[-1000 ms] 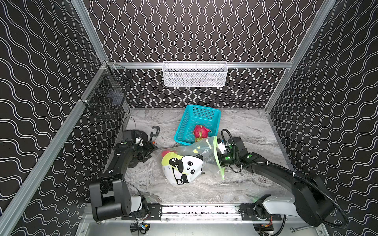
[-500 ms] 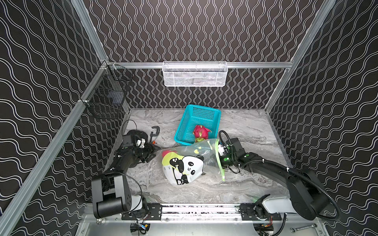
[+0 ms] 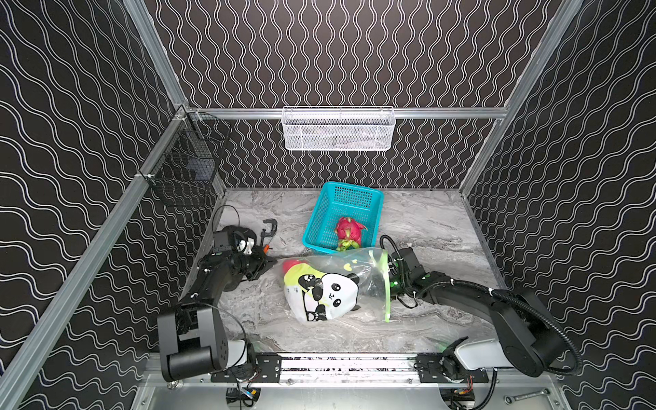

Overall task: Open the zip-top bag and take out the dragon fruit
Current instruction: Adjust the zipper food storage bag at the center of the board.

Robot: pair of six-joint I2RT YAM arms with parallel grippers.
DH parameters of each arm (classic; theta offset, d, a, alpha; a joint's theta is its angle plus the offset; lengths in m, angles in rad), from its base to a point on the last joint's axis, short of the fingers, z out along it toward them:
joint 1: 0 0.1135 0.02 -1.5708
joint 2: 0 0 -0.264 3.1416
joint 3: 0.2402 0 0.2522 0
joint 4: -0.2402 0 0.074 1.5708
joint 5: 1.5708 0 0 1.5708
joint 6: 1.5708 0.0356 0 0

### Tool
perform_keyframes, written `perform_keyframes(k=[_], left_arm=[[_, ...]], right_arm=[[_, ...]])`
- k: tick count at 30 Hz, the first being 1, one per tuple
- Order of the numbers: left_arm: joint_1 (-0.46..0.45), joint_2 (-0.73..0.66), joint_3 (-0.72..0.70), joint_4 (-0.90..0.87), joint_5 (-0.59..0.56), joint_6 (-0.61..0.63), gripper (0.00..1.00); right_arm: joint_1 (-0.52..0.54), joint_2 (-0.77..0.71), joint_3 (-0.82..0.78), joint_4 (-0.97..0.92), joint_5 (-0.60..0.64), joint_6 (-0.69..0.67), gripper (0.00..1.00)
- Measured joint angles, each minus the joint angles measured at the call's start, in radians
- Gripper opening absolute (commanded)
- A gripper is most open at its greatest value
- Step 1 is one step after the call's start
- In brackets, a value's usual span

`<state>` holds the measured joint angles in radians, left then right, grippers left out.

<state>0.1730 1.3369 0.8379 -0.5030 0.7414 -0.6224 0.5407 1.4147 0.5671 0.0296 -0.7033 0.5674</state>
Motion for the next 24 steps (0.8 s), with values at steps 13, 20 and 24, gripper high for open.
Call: perform_keyframes(k=[13, 20, 24], left_arm=[[-0.299, -0.193, 0.365, -0.247, -0.187, -0.034, 0.00], [-0.409, -0.215, 0.394, -0.331, -0.232, -0.088, 0.00], [-0.441, -0.174, 0.450, -0.388, -0.257, -0.111, 0.00]], right_arm=[[-0.011, -0.004, -0.050, 0.044, 0.004, 0.000, 0.68], [-0.010, 0.007, -0.078, 0.145, -0.005, 0.033, 0.69], [0.019, 0.000, -0.087, 0.235, -0.021, 0.079, 0.70]])
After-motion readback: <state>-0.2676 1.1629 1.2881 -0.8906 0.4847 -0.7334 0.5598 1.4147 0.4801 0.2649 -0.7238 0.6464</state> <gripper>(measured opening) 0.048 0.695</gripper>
